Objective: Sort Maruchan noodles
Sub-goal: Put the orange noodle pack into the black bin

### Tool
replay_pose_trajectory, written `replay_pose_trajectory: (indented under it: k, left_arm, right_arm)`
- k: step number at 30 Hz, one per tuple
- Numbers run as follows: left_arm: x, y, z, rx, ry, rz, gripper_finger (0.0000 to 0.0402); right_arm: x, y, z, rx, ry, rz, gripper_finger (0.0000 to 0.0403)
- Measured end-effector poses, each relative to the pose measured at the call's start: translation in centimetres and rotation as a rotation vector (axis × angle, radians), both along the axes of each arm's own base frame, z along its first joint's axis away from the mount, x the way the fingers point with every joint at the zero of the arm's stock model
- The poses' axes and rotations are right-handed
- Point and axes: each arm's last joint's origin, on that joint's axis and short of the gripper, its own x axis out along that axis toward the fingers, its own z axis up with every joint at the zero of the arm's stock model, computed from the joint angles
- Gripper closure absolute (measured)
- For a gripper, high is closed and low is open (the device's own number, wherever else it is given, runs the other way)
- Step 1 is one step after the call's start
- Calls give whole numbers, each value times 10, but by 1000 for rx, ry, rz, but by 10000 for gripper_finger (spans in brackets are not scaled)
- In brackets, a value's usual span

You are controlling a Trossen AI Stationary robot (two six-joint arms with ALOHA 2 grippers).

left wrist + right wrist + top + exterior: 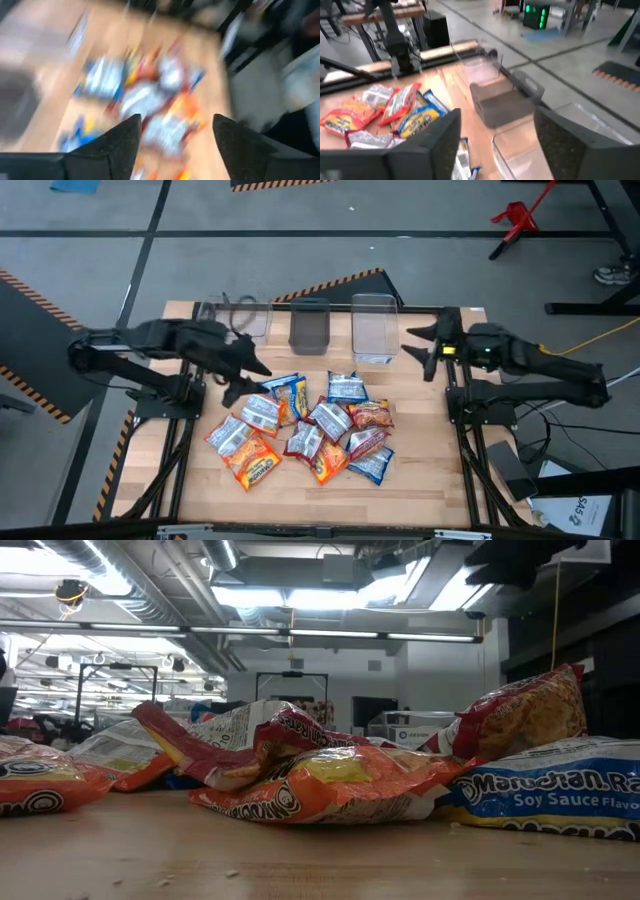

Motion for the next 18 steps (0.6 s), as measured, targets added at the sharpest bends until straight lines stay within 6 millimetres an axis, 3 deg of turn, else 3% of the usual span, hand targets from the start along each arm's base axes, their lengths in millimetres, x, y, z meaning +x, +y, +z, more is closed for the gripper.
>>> replay_pose_trajectory:
  k: [6, 12, 18]
  left_arm:
    - [-2, 2, -33, 98, 318, -10, 129]
    - [-8, 3, -75, 140, 395, -51, 124]
    - [-6, 16, -126, 156, 410, -97, 124]
  right_arm:
    - [8, -1, -10, 51, 79, -6, 86]
    - [19, -3, -22, 109, 169, -25, 43]
    - [33, -5, -33, 129, 250, -19, 31]
